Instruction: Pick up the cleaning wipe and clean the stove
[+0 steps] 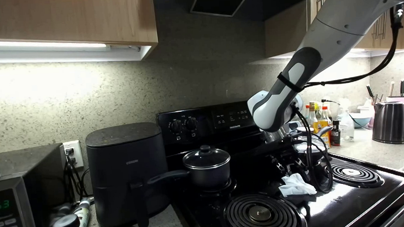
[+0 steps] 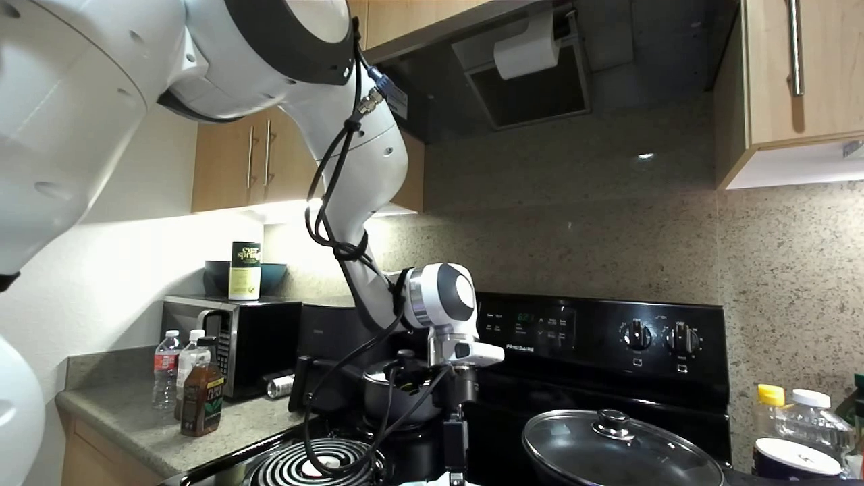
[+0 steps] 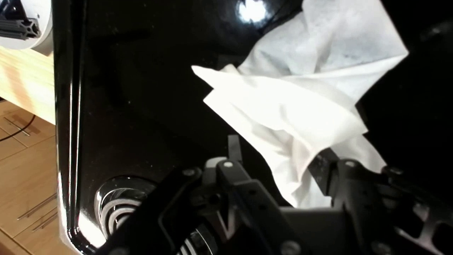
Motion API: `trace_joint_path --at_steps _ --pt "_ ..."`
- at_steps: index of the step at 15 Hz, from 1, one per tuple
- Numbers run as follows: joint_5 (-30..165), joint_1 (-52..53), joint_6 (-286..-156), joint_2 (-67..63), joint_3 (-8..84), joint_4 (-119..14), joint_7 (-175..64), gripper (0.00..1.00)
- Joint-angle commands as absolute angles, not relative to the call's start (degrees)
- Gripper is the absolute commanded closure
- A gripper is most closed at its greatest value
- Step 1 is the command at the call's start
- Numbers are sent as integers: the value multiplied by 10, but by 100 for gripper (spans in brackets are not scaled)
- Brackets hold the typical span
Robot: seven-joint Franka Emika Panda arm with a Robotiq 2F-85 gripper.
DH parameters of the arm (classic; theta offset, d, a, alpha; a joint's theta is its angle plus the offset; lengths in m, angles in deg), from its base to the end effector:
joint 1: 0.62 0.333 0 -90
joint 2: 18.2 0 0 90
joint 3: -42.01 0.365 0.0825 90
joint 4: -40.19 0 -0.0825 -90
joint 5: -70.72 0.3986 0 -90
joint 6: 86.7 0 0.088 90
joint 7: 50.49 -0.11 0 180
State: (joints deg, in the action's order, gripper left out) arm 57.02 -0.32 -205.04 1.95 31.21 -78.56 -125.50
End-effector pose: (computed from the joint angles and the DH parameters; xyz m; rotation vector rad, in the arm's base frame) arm 0.5613 -0.1147 0.2725 2.1381 -1.6951 -0.2281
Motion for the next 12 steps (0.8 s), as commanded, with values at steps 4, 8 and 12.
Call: trace_joint_path --at_steps 4,8,12 --pt "525 -1 -2114 -58 304 -849 -1304 1" --pt "530 -10 -2102 -45 313 -827 -1301 0" --pt "528 -12 -2105 -62 315 -839 -1308 0"
